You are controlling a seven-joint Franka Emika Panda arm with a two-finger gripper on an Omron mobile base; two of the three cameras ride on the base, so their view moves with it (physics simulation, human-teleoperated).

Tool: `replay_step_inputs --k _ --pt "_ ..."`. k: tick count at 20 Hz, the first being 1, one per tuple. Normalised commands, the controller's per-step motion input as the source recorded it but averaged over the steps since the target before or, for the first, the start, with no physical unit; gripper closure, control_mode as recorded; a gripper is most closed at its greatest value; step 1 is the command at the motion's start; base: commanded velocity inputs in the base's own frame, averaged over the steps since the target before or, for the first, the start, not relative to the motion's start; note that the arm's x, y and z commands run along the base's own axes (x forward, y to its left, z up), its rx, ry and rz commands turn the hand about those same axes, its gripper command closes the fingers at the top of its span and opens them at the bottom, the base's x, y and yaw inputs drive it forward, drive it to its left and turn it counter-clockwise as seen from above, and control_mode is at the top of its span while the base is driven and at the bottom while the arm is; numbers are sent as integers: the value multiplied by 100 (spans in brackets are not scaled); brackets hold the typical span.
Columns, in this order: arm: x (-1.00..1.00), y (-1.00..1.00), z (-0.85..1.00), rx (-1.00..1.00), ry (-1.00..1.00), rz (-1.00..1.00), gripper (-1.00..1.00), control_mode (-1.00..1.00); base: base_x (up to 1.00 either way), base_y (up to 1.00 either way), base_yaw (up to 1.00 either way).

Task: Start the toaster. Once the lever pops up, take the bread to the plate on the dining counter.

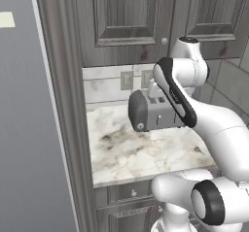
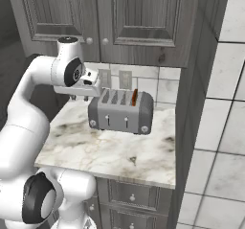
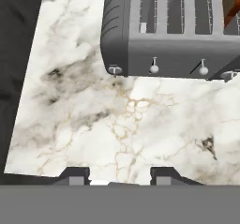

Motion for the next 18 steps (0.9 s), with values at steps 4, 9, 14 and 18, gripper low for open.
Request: replay_step_inputs --k 4,9,14,18 --pt "0 -15 -6 0 0 0 -100 -100 0 0 0" --pt "-1 -51 -22 0 0 0 -100 -100 0 0 0" --pt "0 -54 -29 0 -3 0 -100 -100 0 0 0" --pt "0 -37 -33 0 -14 0 -100 -100 0 0 0"
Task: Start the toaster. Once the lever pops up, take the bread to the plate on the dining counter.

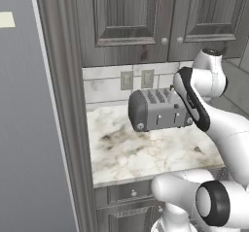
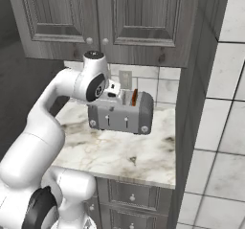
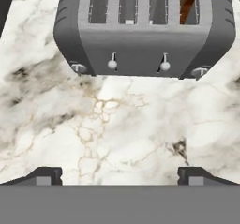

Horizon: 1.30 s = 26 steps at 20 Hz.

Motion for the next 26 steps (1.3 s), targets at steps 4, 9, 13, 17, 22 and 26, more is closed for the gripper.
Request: replay_step_inputs --k 4,9,13,17,22,26 --pt "0 -31 -42 0 -18 0 -100 -100 0 0 0" --pt "1 -27 -45 0 -15 0 -100 -100 0 0 0" --pt "10 -13 -29 0 -3 0 -100 -100 0 0 0" --pt "25 -15 -19 0 0 0 -100 -100 0 0 0" --pt "30 -3 -8 0 0 0 -100 -100 0 0 0" --pt "33 0 0 0 0 0 -100 -100 0 0 0"
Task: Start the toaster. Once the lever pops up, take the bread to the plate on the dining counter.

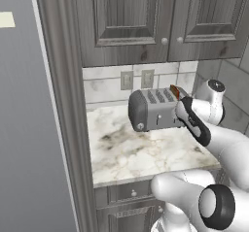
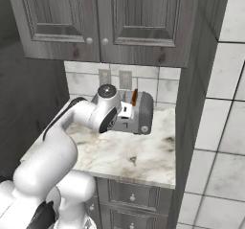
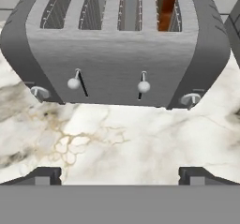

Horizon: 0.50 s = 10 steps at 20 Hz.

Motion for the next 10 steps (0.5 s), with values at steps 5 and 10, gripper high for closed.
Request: replay_step_inputs --k 5,10 --pt "34 0 0 0 0 -2 -100 -100 0 0 0" --pt "33 0 -3 0 0 -3 -100 -100 0 0 0"
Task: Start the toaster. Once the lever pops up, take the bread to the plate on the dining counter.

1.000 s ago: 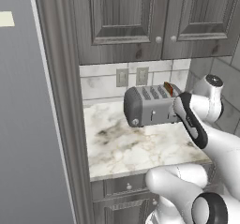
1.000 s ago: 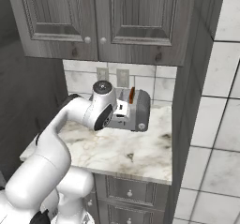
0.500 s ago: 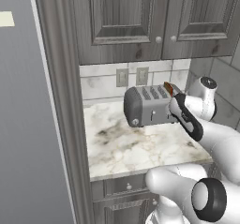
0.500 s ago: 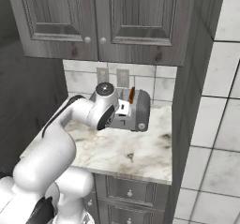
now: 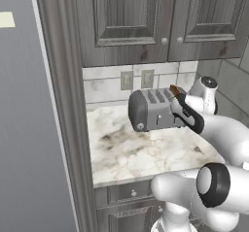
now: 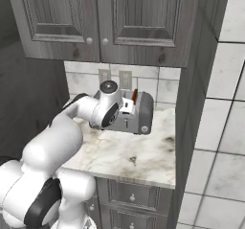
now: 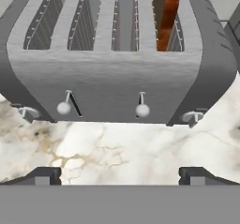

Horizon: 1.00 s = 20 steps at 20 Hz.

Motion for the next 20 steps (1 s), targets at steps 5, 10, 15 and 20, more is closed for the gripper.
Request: replay_step_inputs --k 5,10,15,20 --pt "22 0 -10 0 0 -1 -100 -100 0 0 0" --pt "16 1 -13 0 0 -1 -100 -100 0 0 0" --pt "21 1 -15 0 0 -1 -100 -100 0 0 0" --pt "22 0 -10 0 0 -1 -100 -100 0 0 0"
